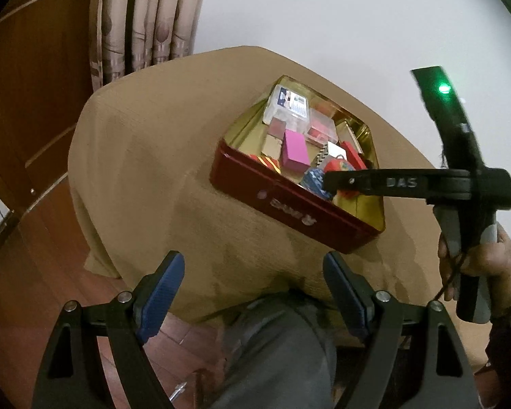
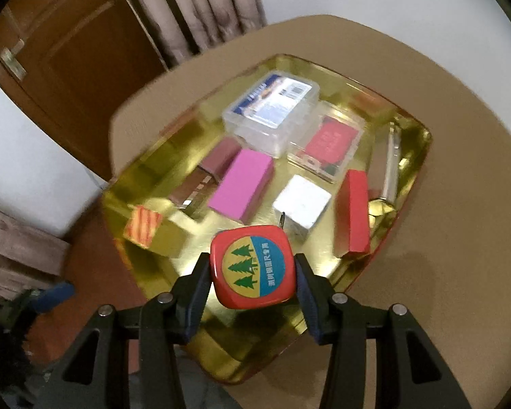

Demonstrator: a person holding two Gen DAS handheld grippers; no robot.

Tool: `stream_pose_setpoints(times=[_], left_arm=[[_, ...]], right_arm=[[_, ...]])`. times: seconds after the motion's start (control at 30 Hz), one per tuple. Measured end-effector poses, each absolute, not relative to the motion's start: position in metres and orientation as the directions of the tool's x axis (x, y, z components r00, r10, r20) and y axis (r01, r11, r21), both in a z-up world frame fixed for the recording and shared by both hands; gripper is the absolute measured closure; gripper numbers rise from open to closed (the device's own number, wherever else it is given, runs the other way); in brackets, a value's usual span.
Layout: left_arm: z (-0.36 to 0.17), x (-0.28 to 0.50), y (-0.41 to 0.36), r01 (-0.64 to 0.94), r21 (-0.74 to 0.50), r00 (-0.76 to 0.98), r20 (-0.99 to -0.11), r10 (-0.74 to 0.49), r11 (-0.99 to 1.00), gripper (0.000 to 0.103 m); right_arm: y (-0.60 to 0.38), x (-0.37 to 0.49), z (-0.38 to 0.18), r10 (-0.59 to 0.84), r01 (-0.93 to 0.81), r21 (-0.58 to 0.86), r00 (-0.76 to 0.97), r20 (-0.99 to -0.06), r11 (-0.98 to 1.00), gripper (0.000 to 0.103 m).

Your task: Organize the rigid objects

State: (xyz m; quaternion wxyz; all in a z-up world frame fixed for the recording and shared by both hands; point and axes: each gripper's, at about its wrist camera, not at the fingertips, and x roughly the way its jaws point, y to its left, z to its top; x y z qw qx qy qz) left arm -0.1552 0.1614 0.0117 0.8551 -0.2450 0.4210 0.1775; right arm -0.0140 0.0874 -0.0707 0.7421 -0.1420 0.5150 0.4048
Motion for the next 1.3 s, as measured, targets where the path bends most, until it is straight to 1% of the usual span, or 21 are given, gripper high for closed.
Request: stream_pose_setpoints(times=[0.2, 0.27, 0.37, 0.43, 0.57, 0.63, 0.77, 0.83, 0.9, 0.97, 1.03, 1.1, 1.2, 1.27, 1.3], left_arm=[[0.009, -0.153, 0.158, -0.492, -0.264, 0.573, -0.816, 0.079, 0.83, 0.022], [0.008, -0.152, 0.158, -0.491, -0.258, 0.568, -0.819, 0.08, 0.832, 0.022], [0.009, -0.152, 0.159, -0.491, -0.263, 0.57, -0.818, 0.078, 0.831, 0.022], [0.009, -0.152, 0.159, -0.488, -0.265, 0.571, -0.818, 0.074, 0.831, 0.021], [0.009, -0.151, 0.156, -0.483, -0.256, 0.568, -0.819, 0.077, 0.838, 0.021], [0.01, -0.152, 0.154, -0.478, -0.247, 0.573, -0.815, 0.087, 0.843, 0.021], [0.012, -0.151, 0.15, -0.473, -0.216, 0.573, -0.812, 0.112, 0.854, 0.02], [0.014, -0.151, 0.148, -0.465, -0.213, 0.579, -0.807, 0.113, 0.86, 0.02], [0.017, -0.15, 0.146, -0.453, -0.192, 0.583, -0.803, 0.127, 0.871, 0.02], [0.021, -0.15, 0.144, -0.449, -0.164, 0.59, -0.793, 0.154, 0.879, 0.02], [0.025, -0.149, 0.143, -0.445, -0.145, 0.598, -0.782, 0.173, 0.884, 0.019], [0.028, -0.146, 0.142, -0.44, -0.131, 0.603, -0.776, 0.184, 0.888, 0.019], [0.031, -0.141, 0.142, -0.426, -0.12, 0.61, -0.77, 0.186, 0.897, 0.019], [0.033, -0.138, 0.14, -0.426, -0.109, 0.615, -0.763, 0.199, 0.898, 0.019], [0.034, -0.137, 0.139, -0.424, -0.105, 0.619, -0.759, 0.203, 0.899, 0.019]], right_arm=[[0.088, 0.015, -0.076, 0.369, -0.667, 0.172, 0.166, -0.914, 0.725, 0.055], [0.093, 0.022, -0.078, 0.34, -0.669, 0.152, 0.159, -0.927, 0.728, 0.055], [0.092, 0.025, -0.076, 0.34, -0.67, 0.177, 0.12, -0.933, 0.721, 0.055], [0.092, 0.023, -0.077, 0.324, -0.67, 0.166, 0.117, -0.939, 0.723, 0.055], [0.1, 0.021, -0.074, 0.264, -0.663, 0.072, 0.195, -0.944, 0.745, 0.054], [0.104, 0.023, -0.074, 0.266, -0.65, 0.072, 0.206, -0.942, 0.757, 0.054], [0.102, 0.02, -0.065, 0.263, -0.621, 0.029, 0.289, -0.92, 0.783, 0.054], [0.094, 0.016, -0.057, 0.318, -0.614, 0.08, 0.29, -0.902, 0.786, 0.054], [0.077, 0.007, -0.043, 0.412, -0.597, 0.158, 0.316, -0.855, 0.786, 0.054], [0.055, -0.013, -0.025, 0.519, -0.599, 0.233, 0.363, -0.774, 0.766, 0.054], [0.034, -0.038, -0.013, 0.564, -0.605, 0.227, 0.45, -0.693, 0.763, 0.053], [0.021, -0.066, -0.009, 0.542, -0.59, 0.161, 0.557, -0.629, 0.791, 0.053], [0.006, -0.093, -0.013, 0.493, -0.544, 0.09, 0.662, -0.565, 0.834, 0.052], [0.0, -0.094, -0.018, 0.442, -0.499, 0.059, 0.7, -0.561, 0.865, 0.048], [-0.003, -0.095, -0.021, 0.43, -0.482, 0.062, 0.706, -0.563, 0.874, 0.048]])
